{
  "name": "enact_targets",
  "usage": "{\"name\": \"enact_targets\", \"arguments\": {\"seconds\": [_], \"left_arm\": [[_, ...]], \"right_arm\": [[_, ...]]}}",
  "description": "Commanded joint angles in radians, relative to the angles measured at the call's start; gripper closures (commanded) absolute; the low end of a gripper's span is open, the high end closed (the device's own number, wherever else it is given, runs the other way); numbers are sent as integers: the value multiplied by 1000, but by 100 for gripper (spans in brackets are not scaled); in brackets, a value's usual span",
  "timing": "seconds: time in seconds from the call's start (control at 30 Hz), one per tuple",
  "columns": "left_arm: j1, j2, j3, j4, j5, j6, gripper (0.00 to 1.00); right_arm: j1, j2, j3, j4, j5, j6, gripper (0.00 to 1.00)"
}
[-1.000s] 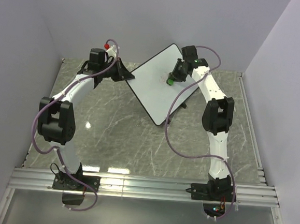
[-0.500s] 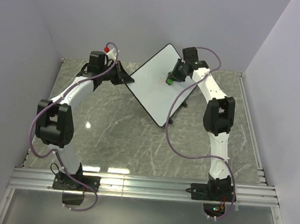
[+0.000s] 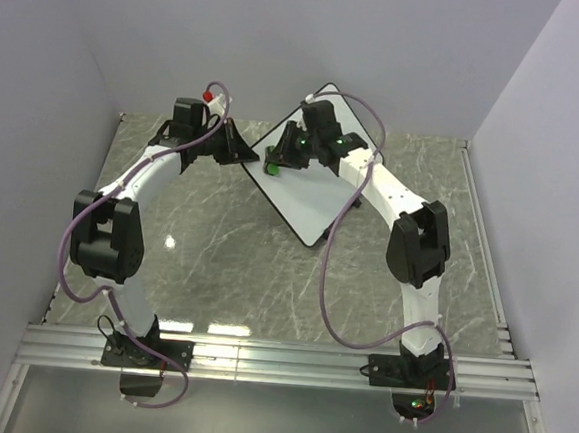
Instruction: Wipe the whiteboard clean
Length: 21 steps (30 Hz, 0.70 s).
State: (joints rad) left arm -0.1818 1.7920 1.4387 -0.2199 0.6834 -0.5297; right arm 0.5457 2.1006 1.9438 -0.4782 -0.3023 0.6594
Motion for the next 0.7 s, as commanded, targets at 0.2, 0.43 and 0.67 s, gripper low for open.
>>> {"name": "enact_targets", "arguments": {"seconds": [0.2, 0.43, 0.67], "left_arm": [[-74, -63, -133, -190, -31, 143, 100], [-45, -123, -152, -234, -42, 162, 100], [-36, -132, -132, -254, -39, 169, 100]], "right_arm": [[-99, 94, -82, 4, -11, 32, 100], [-209, 134, -161, -17, 87, -17, 100], [-225, 70, -396, 38, 143, -7, 100]]}}
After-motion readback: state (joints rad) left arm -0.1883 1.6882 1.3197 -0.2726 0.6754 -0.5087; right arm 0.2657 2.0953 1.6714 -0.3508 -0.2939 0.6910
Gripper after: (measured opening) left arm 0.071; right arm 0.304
